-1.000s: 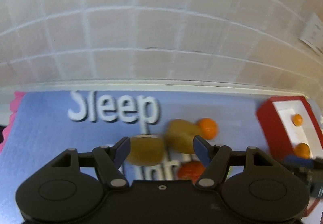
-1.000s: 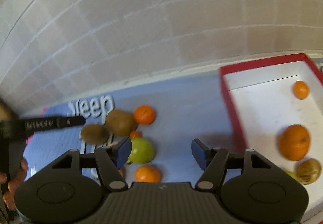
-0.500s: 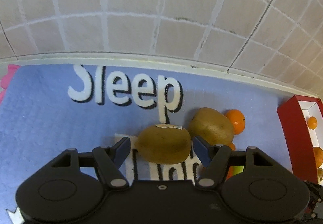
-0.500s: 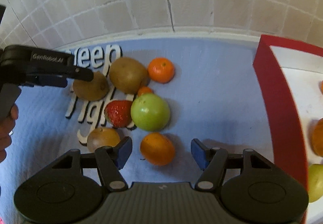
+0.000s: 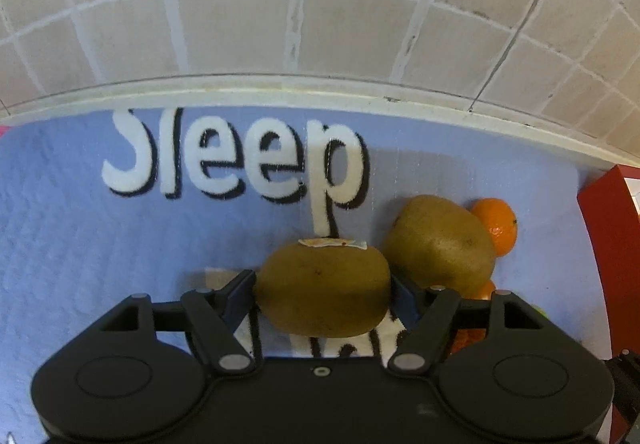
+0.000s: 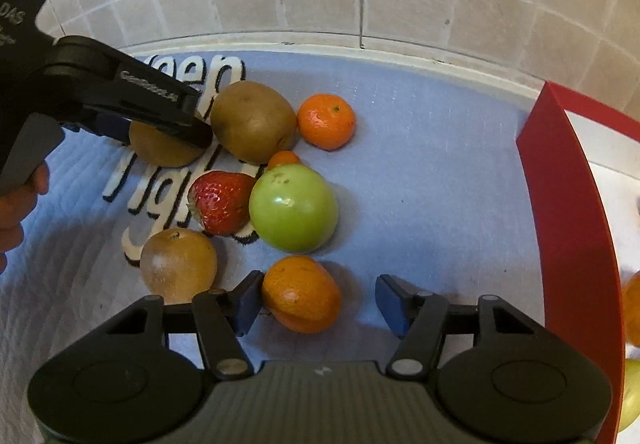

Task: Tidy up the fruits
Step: 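Grasp a kiwi with the left tool while the right tool grasps a mandarin, then carry both fruits into the red-rimmed box and open both tools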

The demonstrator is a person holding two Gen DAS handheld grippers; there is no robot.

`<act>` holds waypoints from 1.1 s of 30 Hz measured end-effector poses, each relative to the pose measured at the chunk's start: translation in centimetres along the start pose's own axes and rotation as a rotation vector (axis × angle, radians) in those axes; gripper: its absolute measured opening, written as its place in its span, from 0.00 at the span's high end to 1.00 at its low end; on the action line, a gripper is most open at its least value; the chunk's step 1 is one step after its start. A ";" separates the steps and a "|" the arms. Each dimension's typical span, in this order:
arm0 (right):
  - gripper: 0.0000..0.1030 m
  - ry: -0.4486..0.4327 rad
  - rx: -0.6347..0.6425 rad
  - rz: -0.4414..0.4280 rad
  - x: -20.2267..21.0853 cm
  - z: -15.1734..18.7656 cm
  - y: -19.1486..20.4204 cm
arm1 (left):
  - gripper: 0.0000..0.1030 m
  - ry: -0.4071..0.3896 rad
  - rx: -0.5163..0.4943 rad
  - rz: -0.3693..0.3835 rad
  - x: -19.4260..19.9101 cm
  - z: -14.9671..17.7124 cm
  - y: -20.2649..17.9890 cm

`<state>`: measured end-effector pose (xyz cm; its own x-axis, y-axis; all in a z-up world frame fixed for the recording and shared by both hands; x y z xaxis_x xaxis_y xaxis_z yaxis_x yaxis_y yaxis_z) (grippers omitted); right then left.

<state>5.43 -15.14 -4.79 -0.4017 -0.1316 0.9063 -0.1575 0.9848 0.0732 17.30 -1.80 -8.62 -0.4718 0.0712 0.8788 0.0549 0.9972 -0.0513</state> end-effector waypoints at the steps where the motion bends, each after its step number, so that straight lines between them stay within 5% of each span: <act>1: 0.41 -0.001 0.003 0.002 0.0 -0.1 0.0 | 0.19 -0.002 -0.003 -0.003 0.0 0.0 0.0; 6: 0.61 -0.017 0.007 -0.015 0.1 -0.3 0.8 | 0.20 -0.018 -0.013 -0.014 0.2 0.0 -0.2; 22: 0.62 -0.112 -0.083 -0.100 4.5 -1.8 -1.0 | 0.20 -0.099 0.009 -0.009 3.5 0.5 -0.2; 33: 0.62 -0.222 -0.134 -0.050 10.3 -3.7 -6.4 | 0.21 -0.204 -0.052 0.069 8.6 -1.3 -6.1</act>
<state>5.67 -22.41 5.61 -0.5866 -0.1879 0.7878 -0.0673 0.9807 0.1837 14.07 -7.25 -0.14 -0.6334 0.1477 0.7596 0.1361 0.9876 -0.0786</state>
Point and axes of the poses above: each gripper's, at about its wrist camera, not at the fingertips, and x roughly against the way its jaws point, y to its left, z to its underside, the point moved 7 cm from there along -x, roughly the way its jaws point, and after that the axes turned 6 degrees about -z, right-handed, at the moved point
